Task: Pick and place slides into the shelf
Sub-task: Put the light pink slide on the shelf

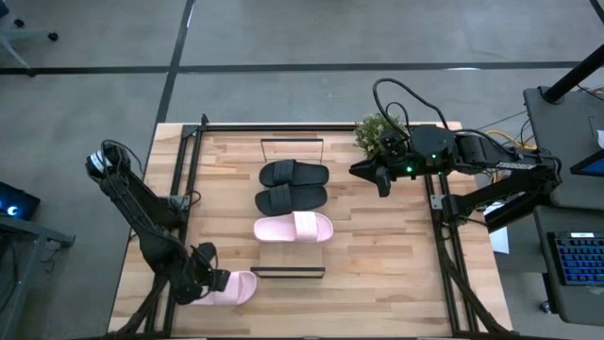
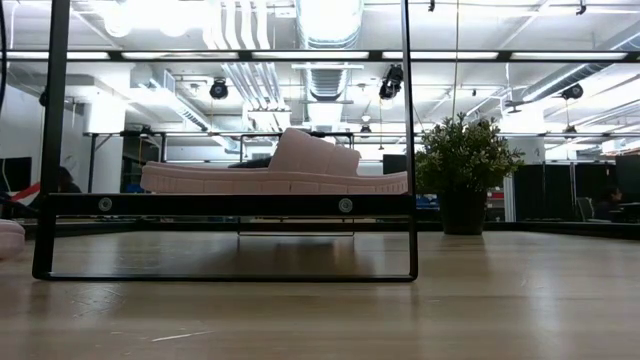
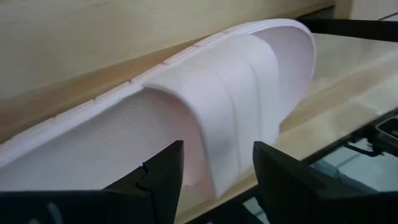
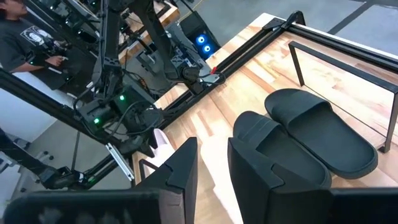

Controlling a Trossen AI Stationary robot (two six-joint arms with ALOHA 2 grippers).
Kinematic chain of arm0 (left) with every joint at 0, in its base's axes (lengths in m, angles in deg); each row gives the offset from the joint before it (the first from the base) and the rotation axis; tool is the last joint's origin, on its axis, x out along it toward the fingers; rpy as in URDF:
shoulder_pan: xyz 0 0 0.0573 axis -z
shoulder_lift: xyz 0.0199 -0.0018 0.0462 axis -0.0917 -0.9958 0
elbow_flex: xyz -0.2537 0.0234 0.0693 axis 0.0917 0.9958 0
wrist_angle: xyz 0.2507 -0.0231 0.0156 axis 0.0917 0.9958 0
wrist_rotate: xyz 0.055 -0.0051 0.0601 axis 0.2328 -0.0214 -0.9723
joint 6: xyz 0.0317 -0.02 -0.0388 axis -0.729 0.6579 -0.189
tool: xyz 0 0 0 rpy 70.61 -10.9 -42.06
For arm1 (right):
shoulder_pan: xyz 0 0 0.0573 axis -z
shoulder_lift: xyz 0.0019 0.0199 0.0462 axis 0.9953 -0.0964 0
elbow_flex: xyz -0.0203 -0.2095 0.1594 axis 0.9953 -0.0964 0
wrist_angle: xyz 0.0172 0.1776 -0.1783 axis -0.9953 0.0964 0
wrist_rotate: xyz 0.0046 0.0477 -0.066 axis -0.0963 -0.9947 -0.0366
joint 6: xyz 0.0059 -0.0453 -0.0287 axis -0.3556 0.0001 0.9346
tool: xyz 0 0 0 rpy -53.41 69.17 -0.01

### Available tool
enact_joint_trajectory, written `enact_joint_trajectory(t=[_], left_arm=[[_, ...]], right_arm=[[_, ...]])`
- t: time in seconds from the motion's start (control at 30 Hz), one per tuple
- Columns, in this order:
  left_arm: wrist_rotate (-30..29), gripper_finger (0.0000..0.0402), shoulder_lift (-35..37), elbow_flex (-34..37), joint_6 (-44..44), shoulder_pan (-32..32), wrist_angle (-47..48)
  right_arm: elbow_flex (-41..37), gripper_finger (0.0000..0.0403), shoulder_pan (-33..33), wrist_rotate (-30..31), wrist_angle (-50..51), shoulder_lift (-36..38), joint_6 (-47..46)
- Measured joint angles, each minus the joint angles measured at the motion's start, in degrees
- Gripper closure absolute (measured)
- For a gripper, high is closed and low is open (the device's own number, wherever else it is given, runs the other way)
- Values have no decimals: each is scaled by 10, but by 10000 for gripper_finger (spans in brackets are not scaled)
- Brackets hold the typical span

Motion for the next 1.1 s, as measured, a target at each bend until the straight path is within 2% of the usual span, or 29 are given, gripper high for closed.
enact_joint_trajectory(t=[0.37, 0.57, 0.93, 1.1], left_arm=[[-12, 224, -47, 4, 0, 3, -45], [-47, 224, -67, 5, -5, 3, -85], [-63, 225, -74, 13, -17, 3, -122], [-63, 251, -61, 18, -22, 3, -120]], right_arm=[[0, 325, 0, 0, 0, 0, -9], [0, 322, 0, 0, 0, 0, -9], [0, 331, 0, 0, -1, 0, -9], [0, 325, 0, 0, -1, 0, -9]])
